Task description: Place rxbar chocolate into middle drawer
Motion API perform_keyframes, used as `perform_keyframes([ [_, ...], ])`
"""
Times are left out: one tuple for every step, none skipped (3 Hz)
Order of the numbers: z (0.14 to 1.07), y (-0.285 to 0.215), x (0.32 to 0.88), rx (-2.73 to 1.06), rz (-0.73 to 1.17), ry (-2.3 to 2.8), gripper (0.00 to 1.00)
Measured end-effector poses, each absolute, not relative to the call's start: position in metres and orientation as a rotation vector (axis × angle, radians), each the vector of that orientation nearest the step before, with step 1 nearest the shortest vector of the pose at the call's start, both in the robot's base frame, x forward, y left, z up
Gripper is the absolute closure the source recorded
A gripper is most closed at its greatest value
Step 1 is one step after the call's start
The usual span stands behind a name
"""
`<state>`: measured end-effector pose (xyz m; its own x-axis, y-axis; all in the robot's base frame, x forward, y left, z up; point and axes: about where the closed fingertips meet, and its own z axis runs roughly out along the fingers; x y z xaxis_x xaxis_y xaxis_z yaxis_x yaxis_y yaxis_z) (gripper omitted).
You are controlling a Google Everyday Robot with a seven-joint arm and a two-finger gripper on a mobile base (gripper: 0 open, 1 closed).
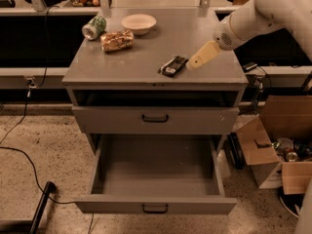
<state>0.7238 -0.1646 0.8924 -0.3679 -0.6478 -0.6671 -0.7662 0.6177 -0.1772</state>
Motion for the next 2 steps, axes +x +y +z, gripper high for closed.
perform_keyframes([
  [0.872,-0.119,0.737,-1.110,0.286,2.083,0.00],
  [0.828,-0.070,0.746,-1.154,0.399,2.080,0.00],
])
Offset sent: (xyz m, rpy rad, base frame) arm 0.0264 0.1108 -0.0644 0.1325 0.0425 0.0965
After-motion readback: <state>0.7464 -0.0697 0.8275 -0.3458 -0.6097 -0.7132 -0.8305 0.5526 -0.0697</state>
